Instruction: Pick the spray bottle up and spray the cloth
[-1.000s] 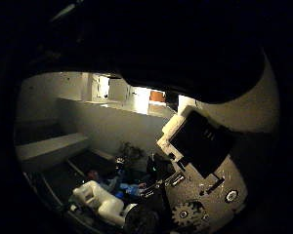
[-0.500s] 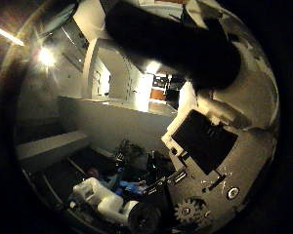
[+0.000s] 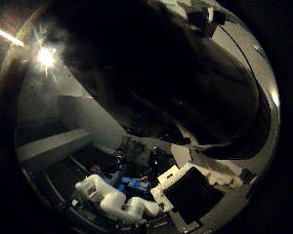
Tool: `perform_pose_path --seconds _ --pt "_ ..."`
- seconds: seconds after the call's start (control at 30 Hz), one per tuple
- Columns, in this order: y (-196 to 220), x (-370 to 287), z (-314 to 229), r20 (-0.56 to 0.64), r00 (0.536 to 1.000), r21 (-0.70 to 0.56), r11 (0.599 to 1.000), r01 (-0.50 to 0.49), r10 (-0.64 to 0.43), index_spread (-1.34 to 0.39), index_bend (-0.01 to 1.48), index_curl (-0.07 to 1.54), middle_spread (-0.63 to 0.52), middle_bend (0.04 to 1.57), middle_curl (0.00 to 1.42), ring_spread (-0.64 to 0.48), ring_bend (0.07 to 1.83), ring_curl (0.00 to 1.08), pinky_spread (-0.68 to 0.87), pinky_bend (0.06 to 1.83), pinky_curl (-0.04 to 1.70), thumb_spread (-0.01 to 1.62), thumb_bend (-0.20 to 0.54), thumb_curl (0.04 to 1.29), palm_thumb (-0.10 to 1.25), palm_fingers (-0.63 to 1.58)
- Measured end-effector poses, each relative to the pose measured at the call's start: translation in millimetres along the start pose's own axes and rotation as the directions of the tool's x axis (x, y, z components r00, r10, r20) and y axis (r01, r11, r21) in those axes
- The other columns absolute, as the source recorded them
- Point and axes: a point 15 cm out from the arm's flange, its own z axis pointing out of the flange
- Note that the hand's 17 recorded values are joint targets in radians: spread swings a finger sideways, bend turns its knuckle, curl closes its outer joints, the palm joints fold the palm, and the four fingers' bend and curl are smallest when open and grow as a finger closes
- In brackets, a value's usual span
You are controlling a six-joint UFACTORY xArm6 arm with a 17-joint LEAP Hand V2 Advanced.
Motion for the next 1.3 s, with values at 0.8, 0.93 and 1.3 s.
perform_pose_path --seconds 0.8,0.93,1.3 --pt "1.8 -3.1 -46.2 -0.021 0.999 -0.033 0.999 0.040 -0.041 -0.31 0.16 0.31 0.05 0.22 0.36 0.11 0.47 0.28 0.42 0.82 0.12 0.99 -0.026 0.38 0.69 0.11" --pt "1.6 -3.4 -62.6 -0.046 0.997 -0.034 0.998 0.062 -0.063 -0.29 0.16 0.30 0.05 0.22 0.36 0.11 0.47 0.28 0.42 0.83 0.10 0.99 -0.026 0.38 0.69 0.11" --pt "7.4 -2.2 -73.0 -0.035 0.998 -0.043 0.998 0.053 -0.055 -0.28 0.17 0.30 0.05 0.21 0.36 0.12 0.47 0.28 0.42 0.84 0.04 0.99 -0.026 0.37 0.69 0.13"
